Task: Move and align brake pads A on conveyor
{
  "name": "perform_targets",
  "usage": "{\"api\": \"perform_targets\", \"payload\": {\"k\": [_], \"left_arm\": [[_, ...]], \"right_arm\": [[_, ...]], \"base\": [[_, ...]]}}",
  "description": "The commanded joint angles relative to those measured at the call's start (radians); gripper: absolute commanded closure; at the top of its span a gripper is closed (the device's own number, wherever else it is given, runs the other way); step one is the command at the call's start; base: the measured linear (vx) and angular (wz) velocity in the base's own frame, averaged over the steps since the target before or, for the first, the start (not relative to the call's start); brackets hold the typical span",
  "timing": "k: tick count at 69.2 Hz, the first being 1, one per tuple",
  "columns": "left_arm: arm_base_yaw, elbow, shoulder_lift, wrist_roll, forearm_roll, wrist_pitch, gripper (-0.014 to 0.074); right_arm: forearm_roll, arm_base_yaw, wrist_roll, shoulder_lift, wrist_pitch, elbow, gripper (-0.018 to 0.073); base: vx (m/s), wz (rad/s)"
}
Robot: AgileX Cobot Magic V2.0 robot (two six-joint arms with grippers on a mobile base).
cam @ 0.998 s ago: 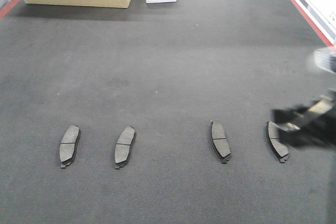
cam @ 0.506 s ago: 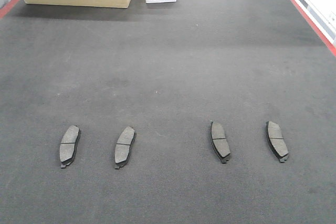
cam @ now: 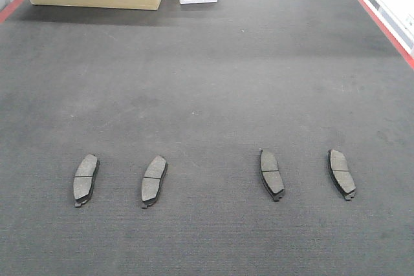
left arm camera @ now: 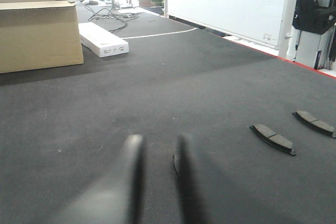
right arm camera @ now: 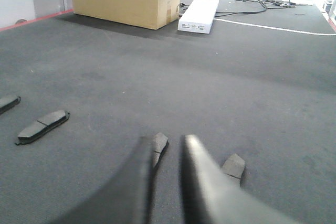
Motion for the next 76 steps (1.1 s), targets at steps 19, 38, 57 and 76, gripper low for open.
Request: {"api": "perform_targets", "payload": {"k": [19, 38, 57, 76], "left_arm": [[-0.002, -0.022, 0.014, -0.006, -0.014, -0.091, 0.0603], [-0.002, -0.022, 0.014, -0.006, -0.014, -0.091, 0.0603], [0.136, 0.116, 0.002, 0.004, 0.025, -0.267, 0.0603], [0.458, 0.462, -0.018, 0.01, 0.012, -0.625, 0.0603]], "right_arm": [[-0.003, 0.0, -0.01, 0.016, -0.098, -0.023, 0.0568], [-0.003, 0.0, -0.01, 0.016, -0.098, -0.023, 0.0568], [-0.003, 0.0, -0.01, 0.016, -0.098, -0.023, 0.0568], [-0.004, 0.0, -0.011, 0.016, -0.098, -0.023, 0.0569]], "base": [[0.0, 0.0], [0.0, 0.0], [0.0, 0.0], [0.0, 0.0]]}}
